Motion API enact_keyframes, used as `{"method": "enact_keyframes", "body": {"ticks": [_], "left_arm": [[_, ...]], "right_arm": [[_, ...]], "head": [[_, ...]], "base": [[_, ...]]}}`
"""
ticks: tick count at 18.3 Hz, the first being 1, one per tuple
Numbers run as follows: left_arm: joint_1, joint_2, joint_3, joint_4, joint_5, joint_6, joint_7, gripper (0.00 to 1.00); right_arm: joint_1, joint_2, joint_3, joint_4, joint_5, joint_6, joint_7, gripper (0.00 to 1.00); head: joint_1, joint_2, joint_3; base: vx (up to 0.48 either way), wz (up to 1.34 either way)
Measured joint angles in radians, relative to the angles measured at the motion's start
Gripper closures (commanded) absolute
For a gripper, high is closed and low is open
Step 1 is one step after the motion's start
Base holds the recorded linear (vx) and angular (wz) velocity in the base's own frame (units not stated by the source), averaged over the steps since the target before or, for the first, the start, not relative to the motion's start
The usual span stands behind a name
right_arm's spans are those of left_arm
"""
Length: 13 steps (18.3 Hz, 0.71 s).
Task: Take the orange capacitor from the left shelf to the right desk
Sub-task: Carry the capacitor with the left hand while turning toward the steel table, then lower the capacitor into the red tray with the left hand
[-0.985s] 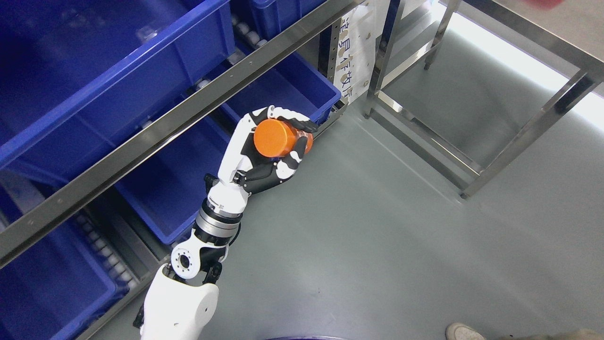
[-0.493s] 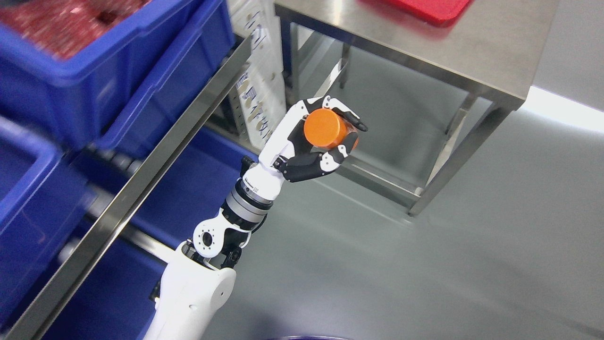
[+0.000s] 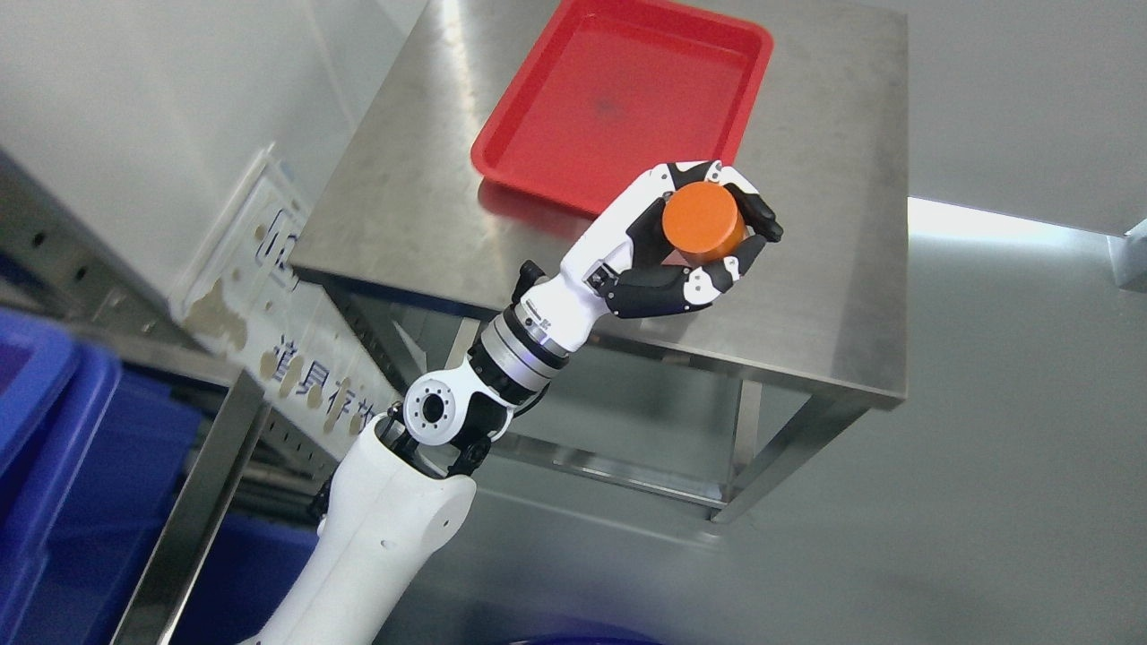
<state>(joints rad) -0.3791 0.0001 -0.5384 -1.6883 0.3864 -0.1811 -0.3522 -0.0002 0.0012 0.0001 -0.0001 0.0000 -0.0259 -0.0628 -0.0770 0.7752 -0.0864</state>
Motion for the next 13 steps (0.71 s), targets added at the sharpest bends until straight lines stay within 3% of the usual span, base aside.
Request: {"method": "enact_keyframes", "body": {"ticks": [5,10,13], "left_arm": [[-0.069,0.000,-0.017,0.002,0.030,0.117,0.012,0.98],[-0.150,0.000,0.018,0.034,-0.001,0.296,0.022,0.97],[-0.184,0.000,0.046,0.082,-0.049,0.343,0.024,0.96]], "right_arm": [[0.001,0.000,0.000,0.000,0.000,0.002,-0.001,0.00],[-0.001,-0.001,0.000,0.000,0.000,0.003,-0.001,0.00],[-0.001,-0.001,0.000,0.000,0.000,0.003,-0.001,0.00]], "head": [[0.0000,0.000,0.000],[0.0000,0.000,0.000],[0.0000,0.000,0.000]], "base": [[0.375,-0.14],[0.048,-0.01],[-0.011,0.00]]}}
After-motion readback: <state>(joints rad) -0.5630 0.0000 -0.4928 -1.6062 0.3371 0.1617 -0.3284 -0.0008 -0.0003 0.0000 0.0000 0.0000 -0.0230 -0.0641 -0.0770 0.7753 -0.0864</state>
